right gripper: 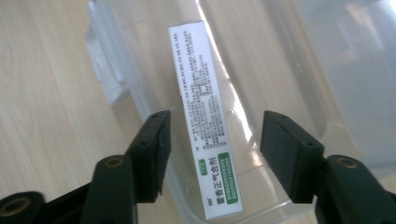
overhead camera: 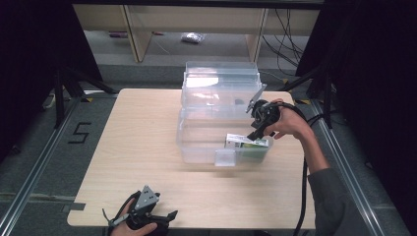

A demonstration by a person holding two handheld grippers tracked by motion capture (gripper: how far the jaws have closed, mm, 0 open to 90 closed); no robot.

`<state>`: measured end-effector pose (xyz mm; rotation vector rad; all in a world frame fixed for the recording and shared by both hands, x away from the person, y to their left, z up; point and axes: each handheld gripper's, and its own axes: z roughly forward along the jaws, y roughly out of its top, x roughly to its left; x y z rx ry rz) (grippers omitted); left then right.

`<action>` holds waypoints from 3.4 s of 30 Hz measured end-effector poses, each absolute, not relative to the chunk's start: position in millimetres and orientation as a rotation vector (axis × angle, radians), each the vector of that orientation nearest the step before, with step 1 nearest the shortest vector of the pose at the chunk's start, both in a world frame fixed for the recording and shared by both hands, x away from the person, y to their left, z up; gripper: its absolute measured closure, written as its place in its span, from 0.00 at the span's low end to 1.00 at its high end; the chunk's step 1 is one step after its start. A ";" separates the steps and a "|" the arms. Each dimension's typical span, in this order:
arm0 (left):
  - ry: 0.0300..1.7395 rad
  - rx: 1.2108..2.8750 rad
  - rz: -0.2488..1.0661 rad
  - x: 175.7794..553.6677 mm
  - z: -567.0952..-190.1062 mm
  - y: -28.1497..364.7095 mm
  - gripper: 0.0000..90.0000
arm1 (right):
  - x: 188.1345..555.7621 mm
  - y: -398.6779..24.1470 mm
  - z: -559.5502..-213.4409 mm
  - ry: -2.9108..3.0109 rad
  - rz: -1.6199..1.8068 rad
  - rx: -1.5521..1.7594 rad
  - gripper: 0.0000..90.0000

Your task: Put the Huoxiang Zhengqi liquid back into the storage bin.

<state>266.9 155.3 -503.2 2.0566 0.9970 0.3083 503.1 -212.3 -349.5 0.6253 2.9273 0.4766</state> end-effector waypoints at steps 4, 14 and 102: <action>0.999 2.059 0.309 266.8 -502.9 155.0 0.17 | 495.8 -219.2 -345.8 2.846 0.618 0.760 0.41; 0.998 2.071 0.321 267.7 -502.9 156.0 0.17 | 480.2 -226.0 -345.6 2.718 0.735 0.926 0.30; 1.000 2.069 0.329 268.5 -503.4 156.7 0.17 | 383.1 -239.3 -385.0 2.511 1.014 1.001 0.21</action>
